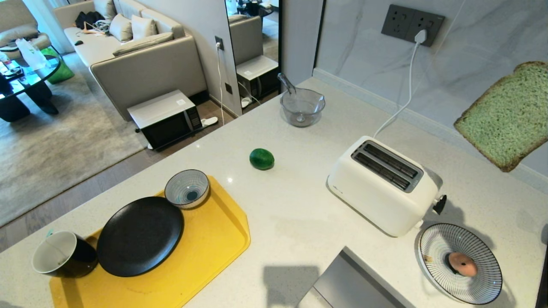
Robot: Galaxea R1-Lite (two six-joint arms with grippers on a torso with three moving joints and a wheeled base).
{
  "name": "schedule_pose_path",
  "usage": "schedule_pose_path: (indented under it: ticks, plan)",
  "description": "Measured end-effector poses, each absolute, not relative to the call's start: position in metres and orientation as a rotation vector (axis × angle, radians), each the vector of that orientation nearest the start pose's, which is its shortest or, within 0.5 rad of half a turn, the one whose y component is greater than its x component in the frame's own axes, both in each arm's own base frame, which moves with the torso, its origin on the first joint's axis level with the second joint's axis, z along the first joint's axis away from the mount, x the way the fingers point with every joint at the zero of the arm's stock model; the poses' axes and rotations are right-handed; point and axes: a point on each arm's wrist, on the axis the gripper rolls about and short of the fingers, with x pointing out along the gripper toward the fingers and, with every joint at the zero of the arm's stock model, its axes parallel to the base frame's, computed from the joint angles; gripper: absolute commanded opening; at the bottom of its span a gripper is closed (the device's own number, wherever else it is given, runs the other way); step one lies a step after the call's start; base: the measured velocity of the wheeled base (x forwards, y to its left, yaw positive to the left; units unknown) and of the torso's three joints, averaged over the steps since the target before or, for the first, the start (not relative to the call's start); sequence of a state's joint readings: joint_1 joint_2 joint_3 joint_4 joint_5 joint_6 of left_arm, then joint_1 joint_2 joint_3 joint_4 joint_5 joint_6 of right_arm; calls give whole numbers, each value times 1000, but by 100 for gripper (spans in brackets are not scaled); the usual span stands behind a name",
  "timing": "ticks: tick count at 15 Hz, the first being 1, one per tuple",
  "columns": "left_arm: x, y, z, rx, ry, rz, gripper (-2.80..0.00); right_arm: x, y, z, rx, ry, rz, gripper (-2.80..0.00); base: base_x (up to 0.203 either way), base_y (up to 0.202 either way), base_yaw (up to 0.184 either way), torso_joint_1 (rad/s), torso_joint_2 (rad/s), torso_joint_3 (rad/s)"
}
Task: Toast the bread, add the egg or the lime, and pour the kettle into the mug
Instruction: Put the baked bread on a plate
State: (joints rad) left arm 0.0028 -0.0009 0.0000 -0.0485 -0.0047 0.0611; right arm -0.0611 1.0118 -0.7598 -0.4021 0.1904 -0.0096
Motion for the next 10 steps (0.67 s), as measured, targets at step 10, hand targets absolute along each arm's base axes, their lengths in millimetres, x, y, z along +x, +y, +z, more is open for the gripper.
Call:
schedule_pose_path:
  ticks: [10]
  plan:
    - [-23,0,80,61,-49,0,-280,121,-3,290,-44,-136,118,-280,-1,-3,58,1,2,1]
